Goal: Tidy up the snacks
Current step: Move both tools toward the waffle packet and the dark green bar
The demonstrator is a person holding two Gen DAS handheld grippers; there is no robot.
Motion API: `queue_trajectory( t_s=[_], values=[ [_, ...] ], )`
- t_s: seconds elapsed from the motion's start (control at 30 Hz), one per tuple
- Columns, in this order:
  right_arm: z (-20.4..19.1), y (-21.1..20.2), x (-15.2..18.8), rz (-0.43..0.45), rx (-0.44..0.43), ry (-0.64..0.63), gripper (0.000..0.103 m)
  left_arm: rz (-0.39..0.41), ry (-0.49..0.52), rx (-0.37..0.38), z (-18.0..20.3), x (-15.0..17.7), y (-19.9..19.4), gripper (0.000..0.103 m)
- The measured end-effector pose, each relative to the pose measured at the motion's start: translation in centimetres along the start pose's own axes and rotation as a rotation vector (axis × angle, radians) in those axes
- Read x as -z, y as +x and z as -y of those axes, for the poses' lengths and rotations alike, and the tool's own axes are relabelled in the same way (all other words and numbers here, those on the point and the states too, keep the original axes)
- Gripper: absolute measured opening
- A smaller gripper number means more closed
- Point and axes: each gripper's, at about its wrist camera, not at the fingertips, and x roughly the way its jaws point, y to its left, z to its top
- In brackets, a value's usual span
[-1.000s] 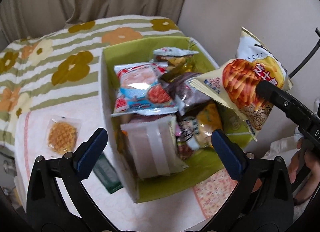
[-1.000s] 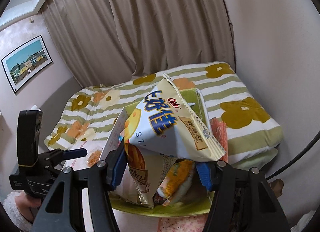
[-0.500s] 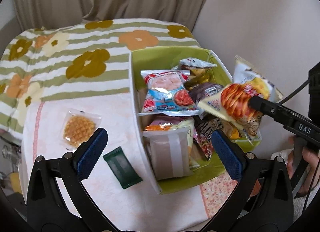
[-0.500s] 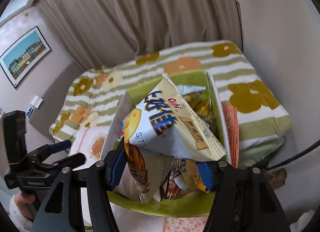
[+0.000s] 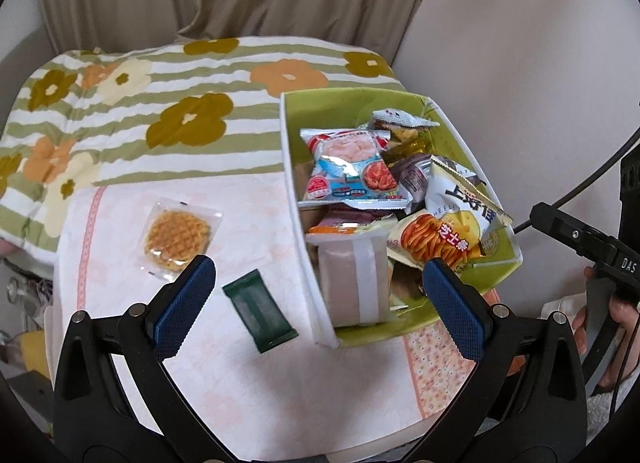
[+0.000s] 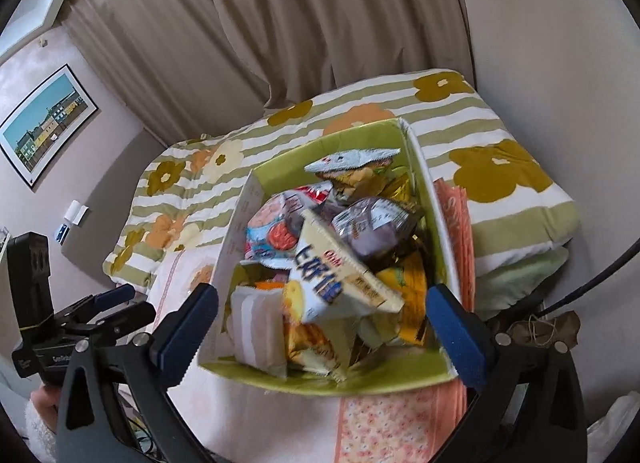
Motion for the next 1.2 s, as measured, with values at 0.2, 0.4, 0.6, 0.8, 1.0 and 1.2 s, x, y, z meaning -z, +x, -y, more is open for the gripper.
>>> queue_trajectory(
  t_s=[0.2, 0.4, 0.6, 0.8, 1.0, 1.2],
  values=[
    [-3.6, -0.8, 0.2, 0.016, -0.051, -0.099, 0.103, 0.039, -0.044, -0.045, -2.3, 1.6, -2.9, 0.102],
    [-8.1, -0.9, 0.9, 0.032, -0.116, -0.216, 0.103, 0.09, -0.091, -0.119, -5.8, 2.7, -5.7, 0.102],
    [-13.0, 1.3, 1.4, 0.009, -0.139, -0.263, 0.103, 0.114, -0.151, -0.139, -10.7, 2.7, -7.2, 0.102],
    [-18.4, 6.0, 2.3, -0.023, -0.099, -0.336, 0.103, 0.095, -0.148, -0.14, -16.1, 1.8, -7.3, 0.102],
    [-22.3, 11.8, 3.6, -0.109, -0.031, -0.377, 0.103, 0.008, -0.094, -0.092, -21.4, -0.4, -4.7, 0.102],
    [-25.0, 17.9, 6.2, -0.212, 0.095, -0.403, 0.103, -0.095, -0.025, -0.013, -24.8, -2.2, -0.2, 0.102]
  ],
)
